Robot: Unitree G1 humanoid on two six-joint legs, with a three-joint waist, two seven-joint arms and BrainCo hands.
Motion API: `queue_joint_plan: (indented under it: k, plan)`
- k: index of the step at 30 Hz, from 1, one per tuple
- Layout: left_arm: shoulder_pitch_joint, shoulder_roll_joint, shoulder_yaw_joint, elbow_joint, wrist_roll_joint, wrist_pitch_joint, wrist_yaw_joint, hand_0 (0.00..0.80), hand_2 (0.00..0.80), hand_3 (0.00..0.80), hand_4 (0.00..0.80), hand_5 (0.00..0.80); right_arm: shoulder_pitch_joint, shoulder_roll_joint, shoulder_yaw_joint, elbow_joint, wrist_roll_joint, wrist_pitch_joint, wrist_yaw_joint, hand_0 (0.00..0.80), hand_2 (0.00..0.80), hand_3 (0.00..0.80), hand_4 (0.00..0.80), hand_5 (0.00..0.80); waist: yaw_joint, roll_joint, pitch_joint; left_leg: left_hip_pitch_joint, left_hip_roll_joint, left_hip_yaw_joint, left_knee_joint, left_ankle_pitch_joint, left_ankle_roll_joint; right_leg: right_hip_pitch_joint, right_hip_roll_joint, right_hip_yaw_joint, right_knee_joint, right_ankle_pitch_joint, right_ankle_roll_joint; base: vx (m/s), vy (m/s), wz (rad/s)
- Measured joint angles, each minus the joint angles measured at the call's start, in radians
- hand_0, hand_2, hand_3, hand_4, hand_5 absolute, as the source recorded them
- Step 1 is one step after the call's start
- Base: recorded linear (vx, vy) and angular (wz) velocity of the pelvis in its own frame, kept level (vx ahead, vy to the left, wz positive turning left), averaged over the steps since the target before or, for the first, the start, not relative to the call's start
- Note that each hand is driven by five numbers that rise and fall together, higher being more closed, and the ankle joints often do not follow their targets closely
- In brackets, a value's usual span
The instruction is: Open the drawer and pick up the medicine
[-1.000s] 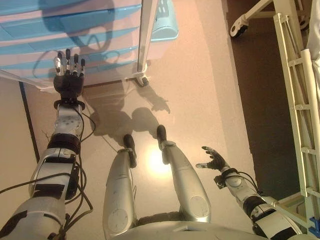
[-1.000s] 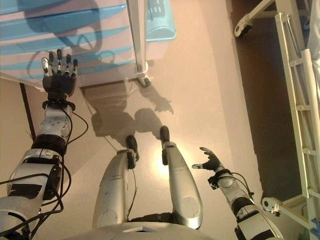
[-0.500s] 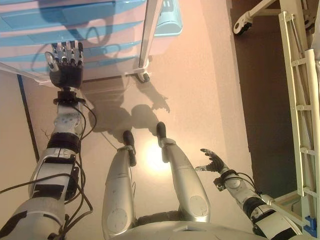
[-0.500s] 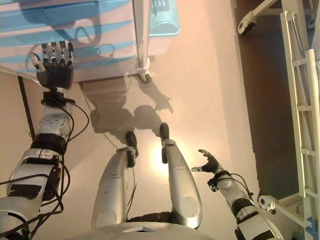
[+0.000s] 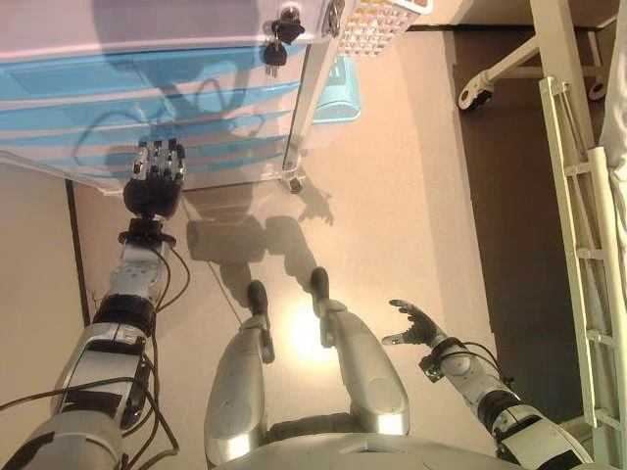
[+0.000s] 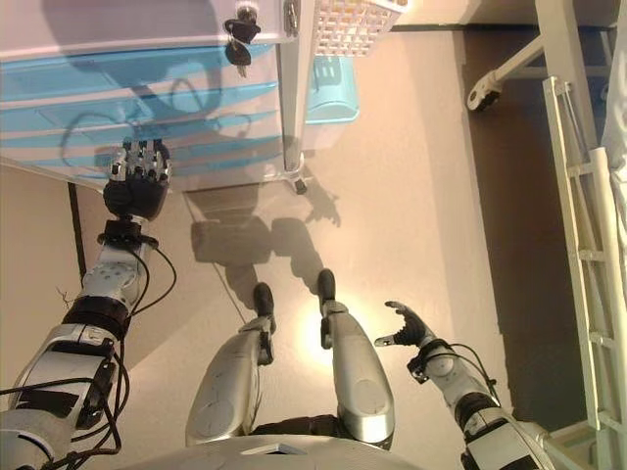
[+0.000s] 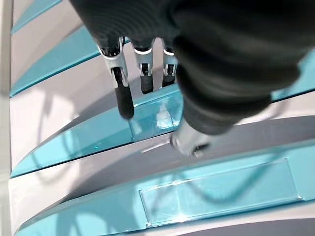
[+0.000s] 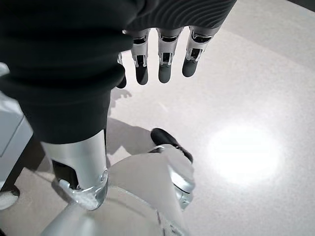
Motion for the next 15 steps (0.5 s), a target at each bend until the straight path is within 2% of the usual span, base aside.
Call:
queue_joint_plan:
  k: [3,8,12,15]
  plan:
    - [0.013,0.000,-0.004,0.000,-0.017,0.031,-0.005,0.800,0.800,0.800,0.800,0.800,-0.002,0.002,-0.006,-0.001,-0.008,0.000,0.009,0.000,0.000,0.000,0.000,0.000,0.009,0.000,0.000,0.029,-0.001,-0.001,-0.018,0.001,0.001,0.025,-0.001,-0.008,-0.012,0.000,0.000,0.003,-0.014,-0.02]
    - [0.064,-0.031,0.005,0.000,-0.070,0.059,-0.032,0.800,0.800,0.800,0.800,0.800,0.000,0.003,-0.007,-0.006,-0.071,0.007,0.022,0.000,0.000,0.000,0.000,0.000,0.006,0.000,0.000,0.096,-0.005,-0.029,-0.054,0.001,0.000,0.095,-0.004,-0.051,-0.048,0.000,0.000,0.009,-0.075,-0.01]
    - [0.113,-0.149,0.064,0.002,-0.101,0.081,-0.094,0.800,0.800,0.800,0.800,0.800,0.011,0.006,-0.008,-0.032,-0.094,0.027,0.022,0.000,0.000,0.000,0.000,0.000,0.005,0.000,0.000,0.149,-0.012,-0.079,-0.068,0.001,-0.001,0.165,-0.013,-0.081,-0.078,0.000,0.000,0.017,-0.129,0.12]
    - [0.184,-0.286,0.125,0.064,-0.100,0.146,-0.228,0.800,0.800,0.800,0.800,0.800,0.023,0.018,-0.018,-0.051,-0.095,0.036,0.028,0.000,0.000,0.000,0.000,0.000,0.010,0.000,0.000,0.186,-0.019,-0.110,-0.041,0.000,-0.013,0.225,-0.025,-0.113,-0.078,0.000,0.000,-0.016,-0.135,0.26]
